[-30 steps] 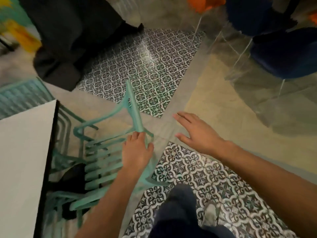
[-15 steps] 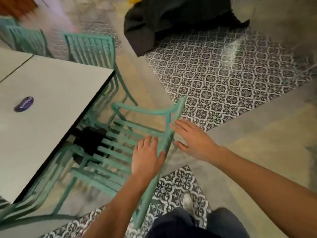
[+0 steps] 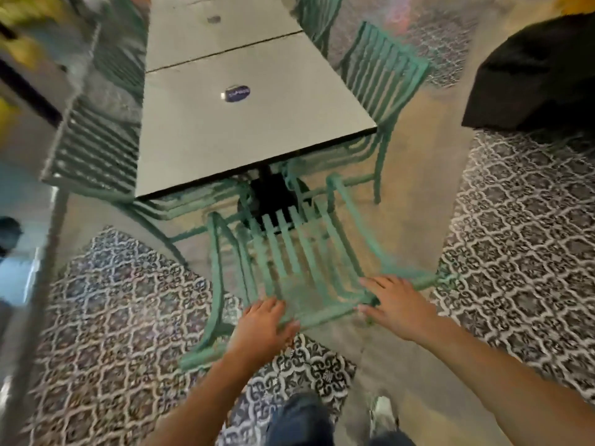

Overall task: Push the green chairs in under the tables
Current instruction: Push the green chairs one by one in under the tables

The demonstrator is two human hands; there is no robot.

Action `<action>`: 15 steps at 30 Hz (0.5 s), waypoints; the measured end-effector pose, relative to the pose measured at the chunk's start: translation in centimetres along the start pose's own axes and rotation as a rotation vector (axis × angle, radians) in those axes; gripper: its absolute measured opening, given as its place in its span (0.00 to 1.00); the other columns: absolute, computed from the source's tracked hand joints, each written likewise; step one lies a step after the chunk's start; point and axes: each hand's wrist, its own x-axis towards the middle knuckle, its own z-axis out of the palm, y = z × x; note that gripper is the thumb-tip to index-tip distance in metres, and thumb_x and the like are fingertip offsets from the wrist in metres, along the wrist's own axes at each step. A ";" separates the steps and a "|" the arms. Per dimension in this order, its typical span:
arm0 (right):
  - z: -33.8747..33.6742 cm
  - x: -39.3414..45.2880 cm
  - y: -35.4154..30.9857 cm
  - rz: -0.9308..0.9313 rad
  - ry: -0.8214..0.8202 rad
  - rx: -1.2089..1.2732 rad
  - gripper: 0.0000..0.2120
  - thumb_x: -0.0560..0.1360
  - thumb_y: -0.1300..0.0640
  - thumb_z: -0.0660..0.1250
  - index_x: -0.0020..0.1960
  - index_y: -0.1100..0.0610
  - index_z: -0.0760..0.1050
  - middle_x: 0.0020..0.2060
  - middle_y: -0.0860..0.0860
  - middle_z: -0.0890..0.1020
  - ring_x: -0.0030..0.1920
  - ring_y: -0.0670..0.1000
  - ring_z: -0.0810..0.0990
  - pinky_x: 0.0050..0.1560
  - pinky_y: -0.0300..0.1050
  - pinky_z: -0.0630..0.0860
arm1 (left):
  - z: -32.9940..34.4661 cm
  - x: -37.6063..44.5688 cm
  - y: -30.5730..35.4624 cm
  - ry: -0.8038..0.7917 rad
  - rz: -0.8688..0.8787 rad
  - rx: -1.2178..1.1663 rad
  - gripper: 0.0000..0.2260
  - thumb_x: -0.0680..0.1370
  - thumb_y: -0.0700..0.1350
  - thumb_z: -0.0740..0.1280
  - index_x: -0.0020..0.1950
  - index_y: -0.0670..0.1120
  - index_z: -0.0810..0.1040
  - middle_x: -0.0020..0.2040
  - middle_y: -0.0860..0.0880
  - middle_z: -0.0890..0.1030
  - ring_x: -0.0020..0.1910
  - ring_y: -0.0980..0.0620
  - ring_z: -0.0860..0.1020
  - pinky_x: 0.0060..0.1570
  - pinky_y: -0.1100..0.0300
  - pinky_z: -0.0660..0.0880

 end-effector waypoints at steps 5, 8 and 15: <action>-0.4 -0.1 4.5 -0.040 -0.011 -0.192 0.56 0.58 0.23 0.21 0.73 0.43 0.64 0.67 0.43 0.73 0.67 0.49 0.70 0.65 0.46 0.63 | 2.4 -3.7 -1.1 0.062 -0.179 -0.066 0.37 0.70 0.73 0.43 0.65 0.53 0.74 0.60 0.51 0.79 0.60 0.47 0.76 0.58 0.52 0.72; -1.0 0.5 5.4 -0.070 -0.009 -0.177 0.62 0.52 0.23 0.16 0.69 0.43 0.67 0.64 0.43 0.76 0.64 0.50 0.73 0.61 0.47 0.65 | 2.9 -4.1 -1.2 0.130 -0.225 -0.059 0.27 0.72 0.67 0.49 0.56 0.53 0.77 0.53 0.52 0.82 0.54 0.46 0.79 0.51 0.53 0.74; -1.5 0.3 4.8 -0.058 -0.074 -0.242 0.42 0.70 0.25 0.33 0.70 0.45 0.67 0.66 0.44 0.74 0.65 0.51 0.71 0.62 0.48 0.64 | 2.2 -4.2 -0.5 0.112 -0.199 -0.102 0.09 0.79 0.59 0.58 0.51 0.56 0.72 0.46 0.59 0.76 0.44 0.59 0.76 0.50 0.60 0.75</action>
